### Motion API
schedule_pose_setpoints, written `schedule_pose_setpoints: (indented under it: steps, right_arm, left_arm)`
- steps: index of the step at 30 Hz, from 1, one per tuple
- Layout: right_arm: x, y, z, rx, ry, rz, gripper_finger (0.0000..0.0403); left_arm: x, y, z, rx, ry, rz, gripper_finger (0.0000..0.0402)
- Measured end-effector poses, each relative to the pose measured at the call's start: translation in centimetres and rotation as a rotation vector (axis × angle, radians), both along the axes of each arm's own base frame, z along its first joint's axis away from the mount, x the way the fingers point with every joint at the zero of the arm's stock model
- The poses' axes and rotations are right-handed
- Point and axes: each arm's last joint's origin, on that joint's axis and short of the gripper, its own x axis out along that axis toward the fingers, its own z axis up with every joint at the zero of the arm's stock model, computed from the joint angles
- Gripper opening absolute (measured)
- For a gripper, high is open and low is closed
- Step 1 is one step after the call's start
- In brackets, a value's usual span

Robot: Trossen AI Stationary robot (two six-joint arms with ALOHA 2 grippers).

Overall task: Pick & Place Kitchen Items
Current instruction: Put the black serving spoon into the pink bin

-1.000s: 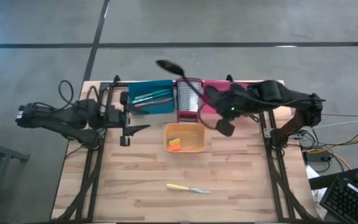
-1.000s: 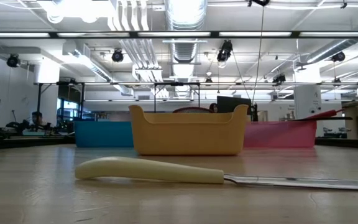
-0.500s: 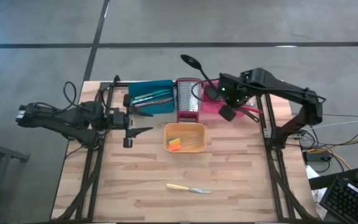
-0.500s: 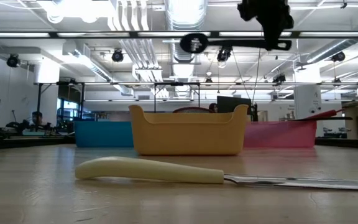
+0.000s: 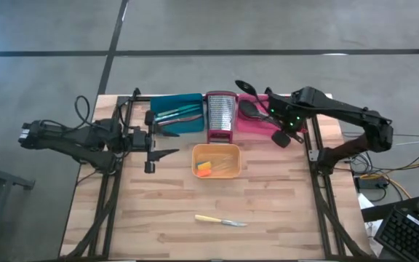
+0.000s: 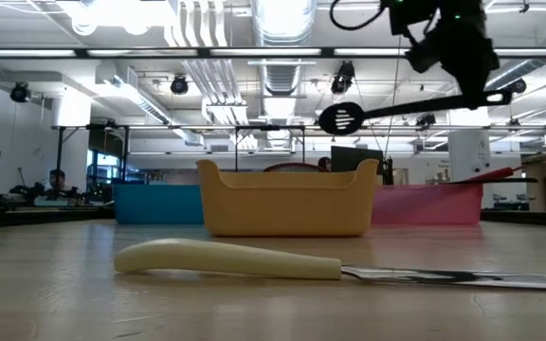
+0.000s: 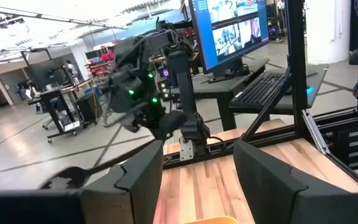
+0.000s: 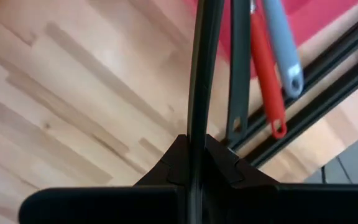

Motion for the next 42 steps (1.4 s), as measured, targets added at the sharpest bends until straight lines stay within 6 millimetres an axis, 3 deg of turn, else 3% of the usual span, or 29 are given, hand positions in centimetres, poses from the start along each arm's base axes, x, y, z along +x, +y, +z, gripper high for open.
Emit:
schedule_pose_setpoints:
  steps: [7, 14, 19, 34, 42]
  right_arm:
    - [-1.7, 0.6, -2.7, 0.06, 0.058, -0.014, 0.0013]
    - [-1.9, 0.5, -6.5, 0.151, 0.146, 0.022, 0.0013]
    - [-1.6, -0.1, -8.2, 0.175, 0.144, 0.058, 0.0013]
    - [-1.5, -3.1, -10.4, 0.225, 0.139, 0.015, 0.0013]
    - [-1.5, -3.6, -10.0, 0.17, 0.167, 0.009, 0.003]
  left_arm:
    - [0.0, 0.0, 0.0, 0.0, -0.002, 0.0, 0.0202]
    - [0.0, 0.0, 0.0, -0.001, -0.001, 0.0, 0.0202]
    - [0.0, 0.0, 0.0, -0.004, -0.001, -0.001, 0.0202]
    - [0.0, 0.0, -0.1, -0.007, 0.001, -0.001, 0.0202]
    - [0.0, 0.0, -0.1, -0.007, 0.001, -0.001, 0.0202]
